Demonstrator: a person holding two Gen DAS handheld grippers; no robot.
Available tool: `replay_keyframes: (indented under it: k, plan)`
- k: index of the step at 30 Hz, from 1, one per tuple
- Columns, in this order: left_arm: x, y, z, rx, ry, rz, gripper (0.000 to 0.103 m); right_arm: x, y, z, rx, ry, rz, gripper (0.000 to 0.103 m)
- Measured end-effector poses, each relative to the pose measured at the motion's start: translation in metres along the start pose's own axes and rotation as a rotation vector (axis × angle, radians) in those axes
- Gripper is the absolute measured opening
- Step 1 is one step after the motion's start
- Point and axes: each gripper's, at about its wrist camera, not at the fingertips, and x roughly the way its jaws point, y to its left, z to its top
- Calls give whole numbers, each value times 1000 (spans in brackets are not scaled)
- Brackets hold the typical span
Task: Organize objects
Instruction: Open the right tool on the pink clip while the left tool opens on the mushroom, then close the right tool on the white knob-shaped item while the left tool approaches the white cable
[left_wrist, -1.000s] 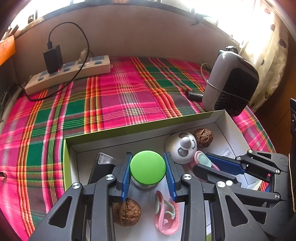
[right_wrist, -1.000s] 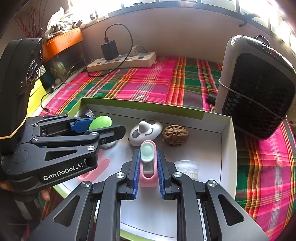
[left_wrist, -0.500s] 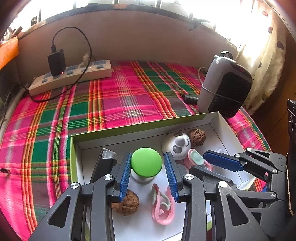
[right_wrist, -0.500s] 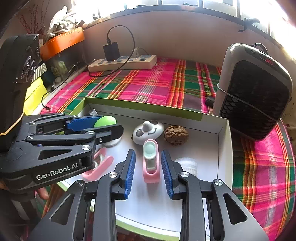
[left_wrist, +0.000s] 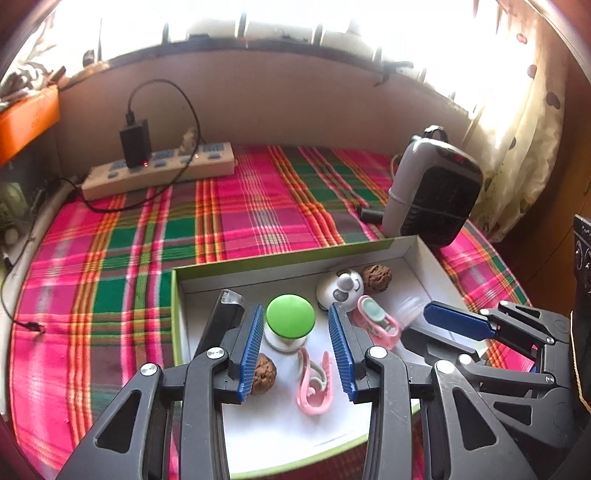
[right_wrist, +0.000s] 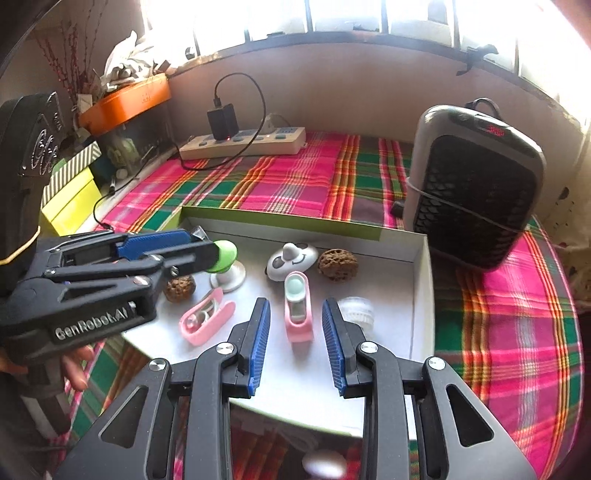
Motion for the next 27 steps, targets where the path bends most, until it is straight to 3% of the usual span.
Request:
replay_keyframes:
  k: [11, 27]
  plan:
    - [-42, -13, -16, -23, -72, -26, 35, -39, -13, -22, 26, -46, -27, 31]
    - [-43, -38, -65, 8, 3, -127, 35, -51, -13, -73, 71, 1, -70, 31]
